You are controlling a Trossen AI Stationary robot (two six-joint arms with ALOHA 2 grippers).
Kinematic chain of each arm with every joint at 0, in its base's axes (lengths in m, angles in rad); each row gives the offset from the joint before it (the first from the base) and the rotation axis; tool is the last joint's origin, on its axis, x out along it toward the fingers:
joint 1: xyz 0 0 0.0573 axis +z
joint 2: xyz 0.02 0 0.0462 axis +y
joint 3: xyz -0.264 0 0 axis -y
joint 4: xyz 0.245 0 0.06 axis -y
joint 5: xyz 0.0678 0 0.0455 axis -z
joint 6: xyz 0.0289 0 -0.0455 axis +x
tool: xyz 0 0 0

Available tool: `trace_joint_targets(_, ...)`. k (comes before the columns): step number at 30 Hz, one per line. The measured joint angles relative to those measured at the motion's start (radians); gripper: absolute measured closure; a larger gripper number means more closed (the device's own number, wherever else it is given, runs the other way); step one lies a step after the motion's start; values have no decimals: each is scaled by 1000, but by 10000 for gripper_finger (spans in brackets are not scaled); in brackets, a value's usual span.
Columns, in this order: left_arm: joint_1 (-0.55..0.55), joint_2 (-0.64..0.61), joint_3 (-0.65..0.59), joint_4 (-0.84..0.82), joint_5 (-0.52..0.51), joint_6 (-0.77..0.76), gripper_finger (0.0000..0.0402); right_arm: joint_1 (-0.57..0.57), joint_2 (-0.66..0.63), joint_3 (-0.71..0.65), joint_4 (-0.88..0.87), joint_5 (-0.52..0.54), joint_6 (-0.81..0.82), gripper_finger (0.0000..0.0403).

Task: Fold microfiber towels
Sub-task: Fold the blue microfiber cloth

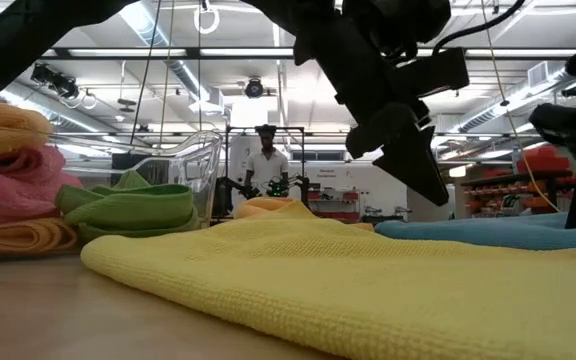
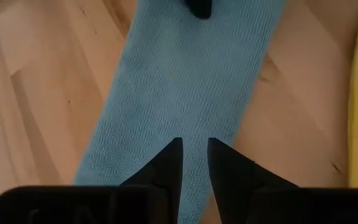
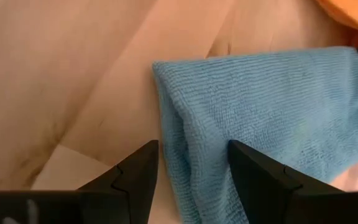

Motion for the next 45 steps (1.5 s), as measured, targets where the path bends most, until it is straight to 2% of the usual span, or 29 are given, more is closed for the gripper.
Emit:
trace_joint_targets(9, 0, 0, 0, -40, -1, -51, 325, 8, 46, 4, 3, 34, -85, 204)
trace_joint_targets(16, -14, 0, 0, -39, 7, -52, 333, -25, 50, 2, 25, 25, -177, 265)
trace_joint_targets(24, -39, 0, 0, -69, 7, -51, 334, -66, 37, 1, 29, -91, -175, 384)
trace_joint_targets(28, -52, 0, 0, -57, 7, -58, 340, -69, -16, 27, -20, -159, -136, 393)
trace_joint_targets(32, -58, 10, -1, -9, 9, -141, 349, -85, -67, 69, -31, -272, -83, 395)
trace_joint_targets(37, -59, 11, -79, 262, 5, -302, 370, -100, -66, 92, -37, -379, 59, 396)
trace_joint_targets(41, -67, 20, -138, 512, -40, -447, 391, -90, -65, 110, -50, -373, 143, 396)
trace_joint_targets(45, -88, 61, -216, 734, -74, -558, 393, -83, -63, 111, -55, -341, 179, 397)
